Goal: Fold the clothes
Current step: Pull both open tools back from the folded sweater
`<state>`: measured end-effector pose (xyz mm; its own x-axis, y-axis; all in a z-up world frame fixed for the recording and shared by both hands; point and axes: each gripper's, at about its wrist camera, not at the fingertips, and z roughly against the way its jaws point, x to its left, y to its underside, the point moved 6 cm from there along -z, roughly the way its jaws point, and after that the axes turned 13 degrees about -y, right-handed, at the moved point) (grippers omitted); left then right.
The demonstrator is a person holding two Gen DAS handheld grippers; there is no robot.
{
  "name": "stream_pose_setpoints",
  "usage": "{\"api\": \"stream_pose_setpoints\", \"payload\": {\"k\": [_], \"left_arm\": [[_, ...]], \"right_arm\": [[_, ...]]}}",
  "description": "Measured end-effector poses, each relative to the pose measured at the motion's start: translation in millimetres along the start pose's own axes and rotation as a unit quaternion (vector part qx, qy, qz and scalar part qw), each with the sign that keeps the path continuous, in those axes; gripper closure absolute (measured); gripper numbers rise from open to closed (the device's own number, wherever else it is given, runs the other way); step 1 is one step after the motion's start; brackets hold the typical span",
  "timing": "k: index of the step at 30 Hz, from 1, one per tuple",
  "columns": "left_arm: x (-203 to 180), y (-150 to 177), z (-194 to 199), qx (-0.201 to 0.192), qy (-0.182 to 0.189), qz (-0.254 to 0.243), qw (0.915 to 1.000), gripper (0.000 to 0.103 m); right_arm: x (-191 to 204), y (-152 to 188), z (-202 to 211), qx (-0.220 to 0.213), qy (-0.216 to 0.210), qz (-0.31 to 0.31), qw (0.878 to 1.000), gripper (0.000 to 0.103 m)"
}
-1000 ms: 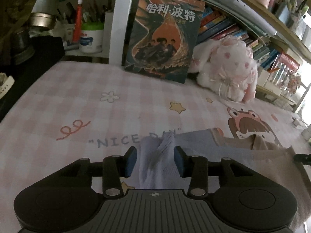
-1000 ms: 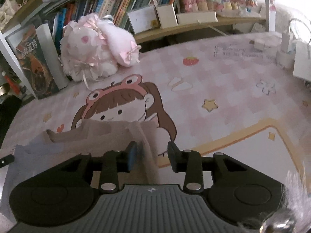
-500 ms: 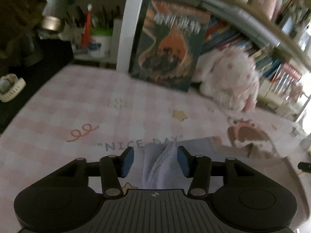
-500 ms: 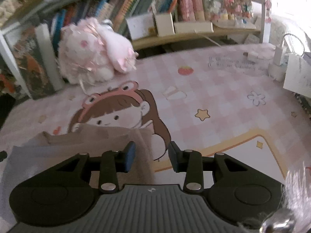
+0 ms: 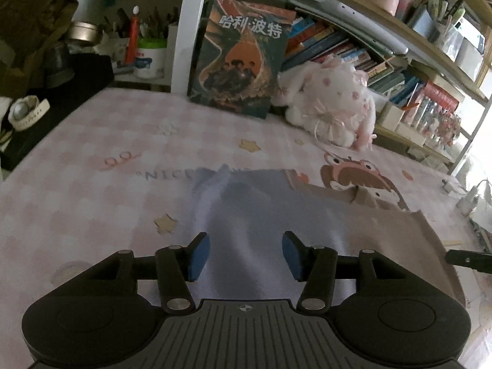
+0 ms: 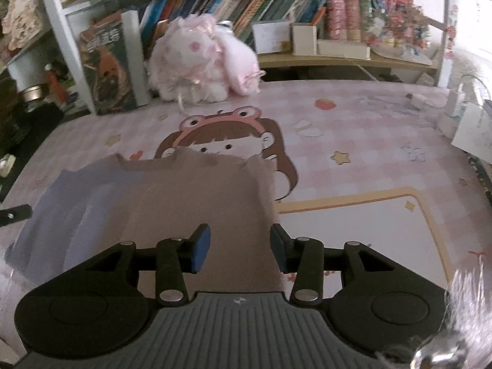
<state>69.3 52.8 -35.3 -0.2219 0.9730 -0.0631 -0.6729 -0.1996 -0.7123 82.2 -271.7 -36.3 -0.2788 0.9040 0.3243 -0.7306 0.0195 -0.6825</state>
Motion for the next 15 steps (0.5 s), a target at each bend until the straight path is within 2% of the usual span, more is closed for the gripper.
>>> {"api": "stream_pose_setpoints", "payload": {"k": [3, 10, 15], "left_arm": [[-14, 9, 9, -0.001, -0.014, 0.012, 0.9998, 0.041], [-56, 30, 32, 0.004, -0.034, 0.013, 0.9993, 0.041], [-79, 48, 50, 0.005, -0.054, 0.027, 0.9982, 0.037]], "right_arm": [[1, 3, 1, 0.007, -0.017, 0.019, 1.000, 0.056], [-12, 19, 16, 0.031, -0.042, 0.051, 0.997, 0.054], [-21, 31, 27, 0.048, -0.065, 0.076, 0.994, 0.053]]}}
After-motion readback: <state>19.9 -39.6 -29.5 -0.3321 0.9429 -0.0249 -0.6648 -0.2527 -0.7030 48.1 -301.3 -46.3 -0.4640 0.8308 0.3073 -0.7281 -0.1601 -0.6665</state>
